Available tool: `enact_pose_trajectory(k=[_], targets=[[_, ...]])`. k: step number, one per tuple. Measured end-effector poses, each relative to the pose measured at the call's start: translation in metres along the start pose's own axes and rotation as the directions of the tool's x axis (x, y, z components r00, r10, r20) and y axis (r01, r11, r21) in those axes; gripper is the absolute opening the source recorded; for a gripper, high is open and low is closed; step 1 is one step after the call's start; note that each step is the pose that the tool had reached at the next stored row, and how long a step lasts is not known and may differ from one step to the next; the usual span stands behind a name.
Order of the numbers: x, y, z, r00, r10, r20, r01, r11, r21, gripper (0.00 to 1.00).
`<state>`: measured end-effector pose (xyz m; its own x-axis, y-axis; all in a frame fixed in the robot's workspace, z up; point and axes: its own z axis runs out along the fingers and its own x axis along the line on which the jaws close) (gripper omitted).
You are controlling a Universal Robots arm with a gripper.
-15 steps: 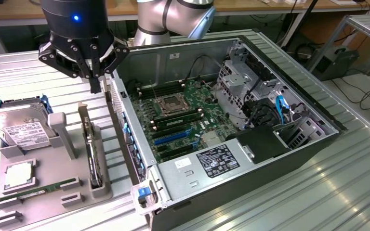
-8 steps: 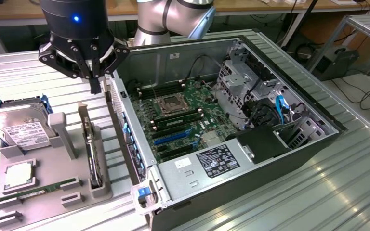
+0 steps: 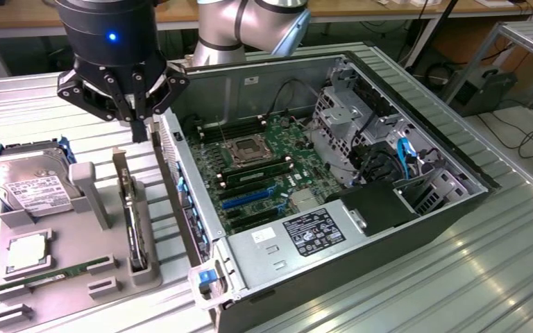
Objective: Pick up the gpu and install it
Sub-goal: 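Reach for the gpu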
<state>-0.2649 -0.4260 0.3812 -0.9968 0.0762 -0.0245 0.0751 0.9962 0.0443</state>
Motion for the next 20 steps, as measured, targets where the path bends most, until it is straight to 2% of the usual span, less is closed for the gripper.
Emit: enact_pose_trajectory(k=[20], targets=[[-0.0004,-0.0057,0.001,1.0,0.0,0.0,0.0,1.0,0.0,0.11]])
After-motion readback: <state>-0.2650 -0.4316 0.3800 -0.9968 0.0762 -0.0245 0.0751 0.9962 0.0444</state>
